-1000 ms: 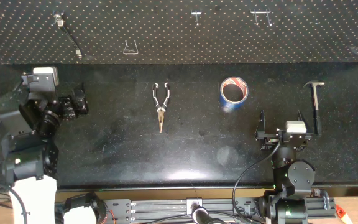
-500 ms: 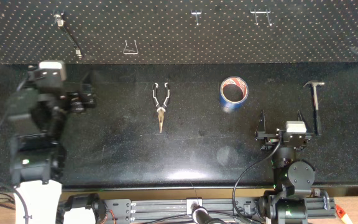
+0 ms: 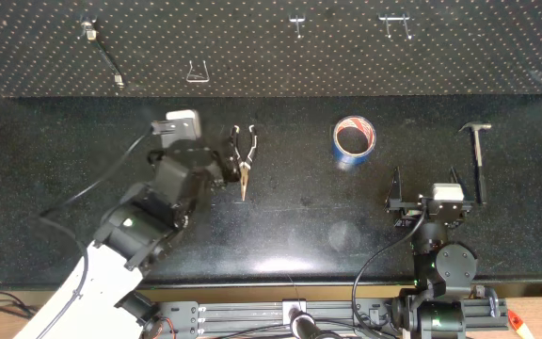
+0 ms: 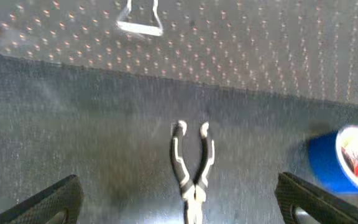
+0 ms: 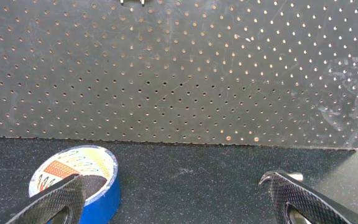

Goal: Place Tools Onto Pegboard

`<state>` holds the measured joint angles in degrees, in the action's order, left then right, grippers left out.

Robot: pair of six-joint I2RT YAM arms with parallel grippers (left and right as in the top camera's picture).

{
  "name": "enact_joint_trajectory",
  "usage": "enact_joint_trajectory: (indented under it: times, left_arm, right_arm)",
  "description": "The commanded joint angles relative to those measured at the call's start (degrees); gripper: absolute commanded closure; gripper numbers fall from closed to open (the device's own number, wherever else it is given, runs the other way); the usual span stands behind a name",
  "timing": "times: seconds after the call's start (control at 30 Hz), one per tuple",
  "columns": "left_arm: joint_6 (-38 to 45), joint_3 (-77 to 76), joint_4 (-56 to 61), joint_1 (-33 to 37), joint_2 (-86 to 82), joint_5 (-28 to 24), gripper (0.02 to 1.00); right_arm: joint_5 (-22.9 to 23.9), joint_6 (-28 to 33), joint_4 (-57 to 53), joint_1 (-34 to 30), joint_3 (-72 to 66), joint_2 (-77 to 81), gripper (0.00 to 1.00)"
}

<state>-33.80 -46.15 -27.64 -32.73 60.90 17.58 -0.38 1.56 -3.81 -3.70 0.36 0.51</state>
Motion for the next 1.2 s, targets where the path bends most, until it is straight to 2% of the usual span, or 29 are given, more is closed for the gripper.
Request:
enact_joint_trajectory:
  times: [0.03,0.13,0.27,0.33,0.5,0.6,0.8,0.9,1.03,1.2]
  left_arm:
    - [-3.45,-11.43,-13.38,-1.42,6.8,0.31,0.025]
    - [-3.28,-15.32,-18.1,-1.42,11.23,-1.38,0.023]
    - [-3.28,-15.91,-16.63,0.24,18.45,-9.11,0.025]
    - [-2.93,-15.91,-14.58,0.76,21.62,-10.62,0.023]
    - [4.83,-15.91,-9.33,0.85,28.3,-8.92,0.023]
    - [5.42,-15.91,-5.77,0.85,31.41,-4.28,0.023]
    - [7.34,-15.91,0.87,0.85,36.02,-1.88,0.02]
    - [7.3,-15.91,2.6,0.98,37.29,-2.56,0.023]
    - [5.6,-15.91,3.23,3.93,38.21,-9.11,0.023]
    - [4.0,-15.91,3.26,5.07,38.4,-11.96,0.023]
  right_arm:
    - [-0.52,-1.05,-0.28,-0.24,-0.11,-0.46,0.047]
    - [-0.52,-1.05,-0.28,-0.24,-0.11,-0.46,0.047]
    - [-0.52,-1.05,-0.28,-0.24,-0.11,-0.46,0.047]
    - [-0.52,-1.05,-0.28,-0.24,-0.11,-0.46,0.047]
    - [-0.52,-1.05,-0.28,-0.24,-0.11,-0.46,0.047]
    - [-0.52,-1.05,-0.28,-0.24,-0.11,-0.46,0.047]
    - [-0.52,-1.05,-0.28,-0.24,-0.11,-0.46,0.047]
    - [-0.52,-1.05,-0.28,-0.24,-0.11,-0.46,0.047]
    - [-0.52,-1.05,-0.28,-0.24,-0.11,-0.46,0.047]
    - [-0.52,-1.05,-0.28,-0.24,-0.13,-0.46,0.047]
